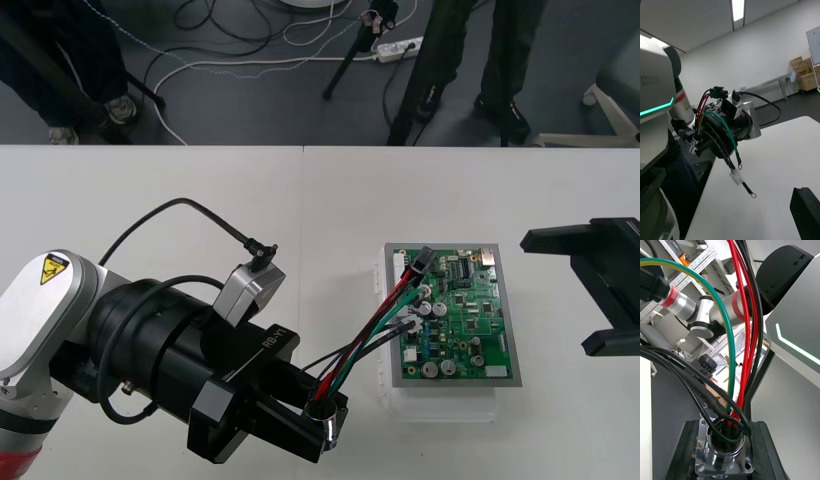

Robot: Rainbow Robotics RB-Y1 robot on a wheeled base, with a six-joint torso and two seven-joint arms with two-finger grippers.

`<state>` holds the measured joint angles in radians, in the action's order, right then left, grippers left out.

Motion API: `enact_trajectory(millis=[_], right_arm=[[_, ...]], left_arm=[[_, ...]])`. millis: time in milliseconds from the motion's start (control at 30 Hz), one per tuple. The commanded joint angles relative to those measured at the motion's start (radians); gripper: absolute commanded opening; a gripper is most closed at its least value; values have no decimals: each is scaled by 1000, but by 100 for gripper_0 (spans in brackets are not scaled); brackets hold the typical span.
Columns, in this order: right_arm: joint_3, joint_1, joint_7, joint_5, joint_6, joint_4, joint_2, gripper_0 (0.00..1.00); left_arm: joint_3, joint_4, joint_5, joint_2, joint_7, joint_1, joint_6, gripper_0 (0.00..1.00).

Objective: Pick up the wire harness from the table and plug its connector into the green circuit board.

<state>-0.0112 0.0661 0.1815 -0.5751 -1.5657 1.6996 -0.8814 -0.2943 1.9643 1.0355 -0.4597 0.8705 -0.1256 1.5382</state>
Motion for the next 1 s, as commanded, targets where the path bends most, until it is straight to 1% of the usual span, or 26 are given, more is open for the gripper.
enact_trajectory(millis=[33,200,400,600,933,1000], right_arm=[[102,110,4,60,-5,-70,-41,100],[134,179,15,80,-5,-127,-39,100],[171,245,29,89,-5,-155,-39,100],[238,297,19,113,-5,-159,-39,100],[261,354,18,93,-5,-158,2,100],[269,380,16,87,-5,-159,13,100]], left_arm=[[-20,4,-19,-22,68,-26,33,0],[-19,4,-19,-16,70,-26,33,0],[-19,4,-19,-13,71,-26,33,0],[-19,4,-19,-13,74,-26,33,0],[-19,4,-19,-11,73,-25,33,0],[-19,4,-19,-8,74,-25,33,0]])
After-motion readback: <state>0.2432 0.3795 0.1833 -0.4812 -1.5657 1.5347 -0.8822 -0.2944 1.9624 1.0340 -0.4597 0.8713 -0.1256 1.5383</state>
